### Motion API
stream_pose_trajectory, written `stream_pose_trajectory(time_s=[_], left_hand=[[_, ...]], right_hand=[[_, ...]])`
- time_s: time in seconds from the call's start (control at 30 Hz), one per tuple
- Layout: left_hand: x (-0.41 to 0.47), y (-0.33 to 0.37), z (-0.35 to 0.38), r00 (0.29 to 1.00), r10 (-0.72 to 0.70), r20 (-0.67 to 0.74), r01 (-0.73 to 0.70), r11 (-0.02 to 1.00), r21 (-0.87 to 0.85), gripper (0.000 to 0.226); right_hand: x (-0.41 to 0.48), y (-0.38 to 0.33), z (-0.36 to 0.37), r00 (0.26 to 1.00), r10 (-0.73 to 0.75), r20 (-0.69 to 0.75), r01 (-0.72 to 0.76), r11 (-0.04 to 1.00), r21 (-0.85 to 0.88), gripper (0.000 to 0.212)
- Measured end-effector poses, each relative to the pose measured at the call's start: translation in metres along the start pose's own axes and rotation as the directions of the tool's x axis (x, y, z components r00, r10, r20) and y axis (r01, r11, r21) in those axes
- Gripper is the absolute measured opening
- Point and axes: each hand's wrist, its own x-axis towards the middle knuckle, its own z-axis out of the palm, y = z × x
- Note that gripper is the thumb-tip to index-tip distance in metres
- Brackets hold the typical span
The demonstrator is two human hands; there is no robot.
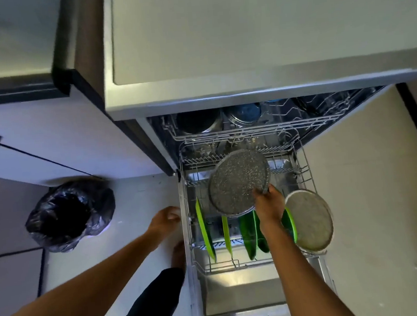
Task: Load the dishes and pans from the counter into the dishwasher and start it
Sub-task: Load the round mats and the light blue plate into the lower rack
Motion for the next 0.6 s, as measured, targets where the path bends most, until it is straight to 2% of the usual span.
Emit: stream_pose_trajectory(time_s=[0.07, 0.17, 0.23, 0.3, 0.4, 0.5, 0.6], left_hand=[[0.037, -0.001, 0.004, 1.0, 0.002, -0.001, -0.002, 0.998, 0.062, 0.027], [0.086, -0.001, 0.01, 1.0, -0.019, -0.014, 0.02, 0.998, 0.065, 0.044], [0.114, -0.002, 0.014, 0.999, -0.008, -0.039, 0.012, 0.996, 0.085, 0.052], [0.134, -0.003, 0.019, 0.998, -0.008, -0.063, 0.015, 0.994, 0.111, 0.058], [0.152, -0.007, 0.026, 0.997, -0.01, -0.075, 0.017, 0.995, 0.099, 0.063], [0.161, -0.012, 0.03, 0.996, -0.006, -0.092, 0.013, 0.997, 0.08, 0.064], [0.165, -0.016, 0.035, 0.992, 0.008, -0.126, 0.0, 0.998, 0.061, 0.062]], right_hand=[[0.024, 0.012, 0.027, 0.999, -0.042, -0.022, 0.041, 0.999, -0.02, 0.017], [0.046, 0.027, 0.065, 0.986, -0.157, -0.053, 0.149, 0.981, -0.124, 0.009], [0.051, 0.033, 0.089, 0.956, -0.289, -0.047, 0.28, 0.948, -0.15, 0.019], [0.051, 0.037, 0.11, 0.906, -0.423, -0.003, 0.418, 0.898, -0.139, 0.023], [0.044, 0.042, 0.136, 0.791, -0.606, 0.081, 0.609, 0.767, -0.201, 0.015], [0.042, 0.039, 0.154, 0.74, -0.654, 0.153, 0.672, 0.712, -0.204, 0.036], [0.039, 0.038, 0.167, 0.669, -0.698, 0.257, 0.743, 0.633, -0.217, 0.043]])
